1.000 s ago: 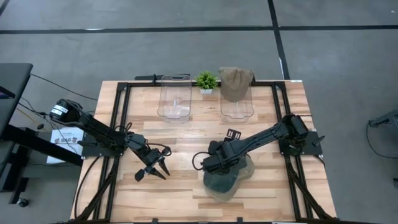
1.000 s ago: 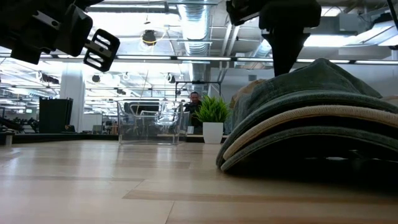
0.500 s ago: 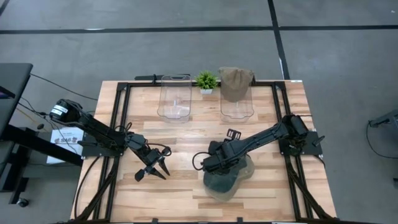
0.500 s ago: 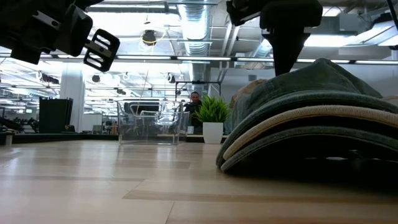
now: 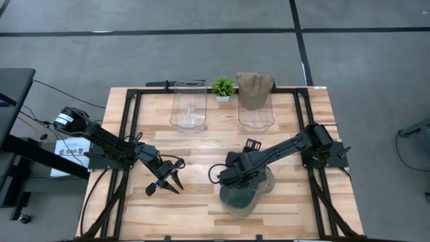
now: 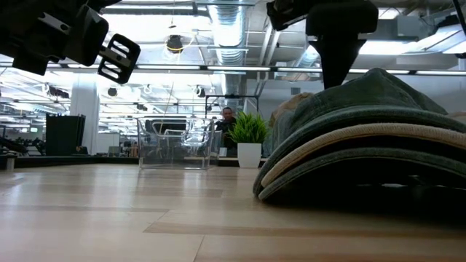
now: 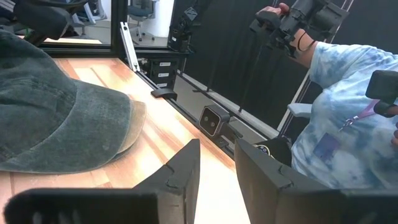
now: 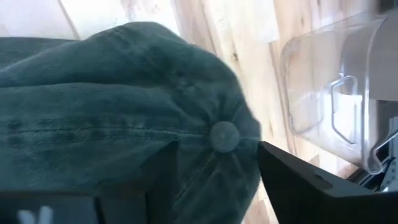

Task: Pick & Place hat
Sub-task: Put the top blue cap into the left transparent bin

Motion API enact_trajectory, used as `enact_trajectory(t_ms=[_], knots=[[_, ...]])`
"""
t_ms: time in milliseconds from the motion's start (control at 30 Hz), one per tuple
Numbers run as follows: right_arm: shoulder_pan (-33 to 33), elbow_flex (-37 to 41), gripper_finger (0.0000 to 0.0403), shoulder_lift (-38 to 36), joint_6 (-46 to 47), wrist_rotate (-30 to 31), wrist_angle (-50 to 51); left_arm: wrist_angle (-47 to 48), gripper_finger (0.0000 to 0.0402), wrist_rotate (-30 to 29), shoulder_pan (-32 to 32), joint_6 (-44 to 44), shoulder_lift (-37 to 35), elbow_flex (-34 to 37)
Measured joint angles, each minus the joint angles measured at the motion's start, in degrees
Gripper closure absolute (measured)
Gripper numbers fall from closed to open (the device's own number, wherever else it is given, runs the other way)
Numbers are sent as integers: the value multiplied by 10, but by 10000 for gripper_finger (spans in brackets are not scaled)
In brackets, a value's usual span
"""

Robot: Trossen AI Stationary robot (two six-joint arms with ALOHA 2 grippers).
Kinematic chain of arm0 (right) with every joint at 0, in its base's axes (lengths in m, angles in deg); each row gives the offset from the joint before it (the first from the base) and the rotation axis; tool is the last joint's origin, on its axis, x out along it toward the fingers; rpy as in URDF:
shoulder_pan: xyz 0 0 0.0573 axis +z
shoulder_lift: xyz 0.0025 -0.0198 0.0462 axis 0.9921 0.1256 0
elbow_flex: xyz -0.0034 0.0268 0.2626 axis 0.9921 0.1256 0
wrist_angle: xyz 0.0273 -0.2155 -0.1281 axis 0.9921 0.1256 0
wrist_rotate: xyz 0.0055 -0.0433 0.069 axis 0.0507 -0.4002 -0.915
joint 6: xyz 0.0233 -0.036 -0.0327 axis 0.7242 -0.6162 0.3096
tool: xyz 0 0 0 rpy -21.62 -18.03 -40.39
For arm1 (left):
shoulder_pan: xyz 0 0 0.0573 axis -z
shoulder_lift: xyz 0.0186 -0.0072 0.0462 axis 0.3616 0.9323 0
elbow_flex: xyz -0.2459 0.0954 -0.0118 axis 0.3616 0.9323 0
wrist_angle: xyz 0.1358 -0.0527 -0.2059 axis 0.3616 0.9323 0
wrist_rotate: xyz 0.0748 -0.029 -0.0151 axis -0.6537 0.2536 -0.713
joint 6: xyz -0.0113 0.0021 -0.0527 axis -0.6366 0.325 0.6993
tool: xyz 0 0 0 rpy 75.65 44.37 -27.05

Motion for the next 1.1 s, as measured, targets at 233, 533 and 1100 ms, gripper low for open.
enact_trajectory(t_ms=[233, 533, 1100], knots=[[-6, 0, 189, 0, 0, 18, 0, 0, 304, 0, 0, 0, 0, 0], [-6, 0, 234, 0, 0, 11, -1, 0, 304, 0, 0, 2, 0, 0], [-6, 97, 257, 1, 15, 5, -67, 0, 304, 0, 0, 2, 0, 0]])
